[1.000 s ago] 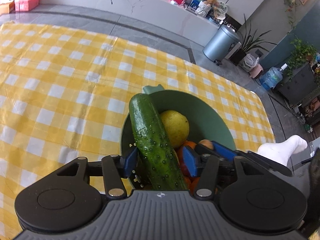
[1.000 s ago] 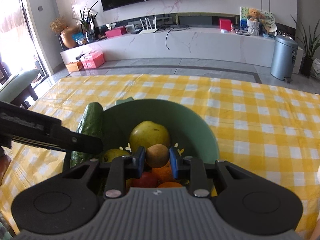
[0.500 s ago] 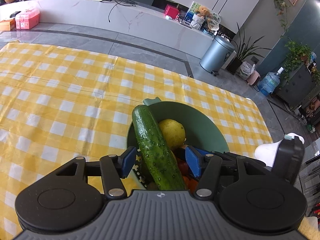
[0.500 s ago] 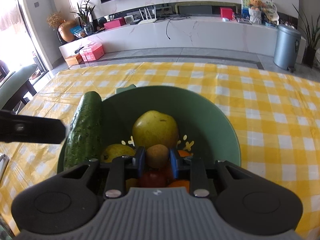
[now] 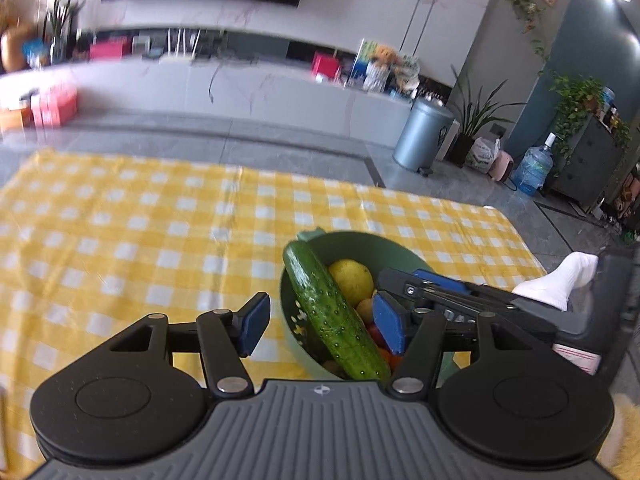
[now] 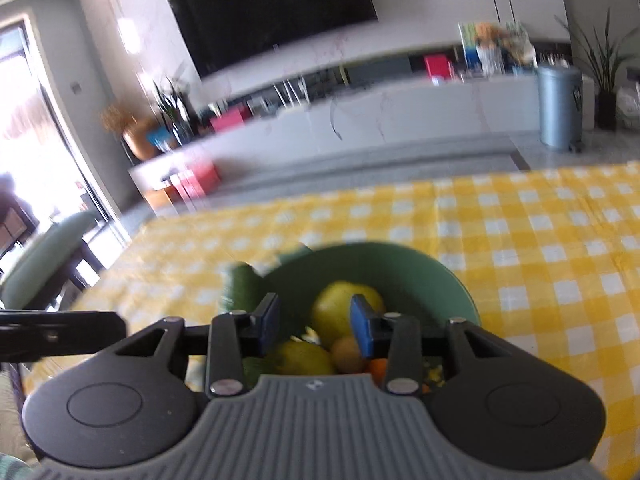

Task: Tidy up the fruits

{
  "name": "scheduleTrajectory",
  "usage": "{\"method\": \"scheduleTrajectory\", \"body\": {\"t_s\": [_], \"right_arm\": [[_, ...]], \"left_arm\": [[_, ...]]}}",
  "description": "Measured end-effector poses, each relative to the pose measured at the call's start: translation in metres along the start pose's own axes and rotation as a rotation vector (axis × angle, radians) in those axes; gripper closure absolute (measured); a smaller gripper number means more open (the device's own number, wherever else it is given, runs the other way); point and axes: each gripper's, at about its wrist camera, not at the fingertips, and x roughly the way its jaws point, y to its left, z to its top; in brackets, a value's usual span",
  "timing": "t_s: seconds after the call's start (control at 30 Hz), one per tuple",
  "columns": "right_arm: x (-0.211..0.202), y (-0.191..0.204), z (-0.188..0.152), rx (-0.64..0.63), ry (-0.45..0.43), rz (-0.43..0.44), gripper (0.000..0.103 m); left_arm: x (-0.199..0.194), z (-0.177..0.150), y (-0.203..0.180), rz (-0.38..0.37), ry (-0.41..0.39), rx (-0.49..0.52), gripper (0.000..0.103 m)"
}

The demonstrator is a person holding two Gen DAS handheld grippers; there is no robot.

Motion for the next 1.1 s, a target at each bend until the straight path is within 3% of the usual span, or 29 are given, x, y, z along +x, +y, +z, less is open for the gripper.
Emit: {"method": "scheduleTrajectory", "body": {"t_s": [0.13,0.23,0.43,0.7,0.87,1.03,1.1], "right_arm": [[-0.037,0.029,0.000,-0.073,-0.063,0.028,0.057],[-0.066,0.049,0.001,-0.147,-0.098,-0.002,0.049],[-0.120,0.071,-0.010,-0.223,-0.195,-0.042,0.040],[-0.173,0.087,-0.051,-0.283,-0.321,-0.109,0.030],[-0.188,0.091,-0.079,-0.296,-0.361,-0.093,0.024],[-0.181,0.088,-0.107,-0.297,-0.317,-0.083,0.024],[-0.176,0.081,-0.116,-0.269,-0.294,-0.080,0.024]], "left_arm": [[-0.029,-0.007,-0.004,-0.015,-0.059,0.018,0.027],[-0.049,-0.015,-0.007,0.007,-0.121,0.041,0.022],[-0.077,-0.038,-0.014,0.095,-0.226,0.111,0.015],[-0.085,-0.077,-0.021,0.225,-0.295,0.175,0.014],[-0.077,-0.101,-0.022,0.265,-0.293,0.182,0.014],[-0.069,-0.111,-0.014,0.263,-0.257,0.105,0.013],[-0.065,-0.115,-0.013,0.273,-0.240,0.119,0.013]]}}
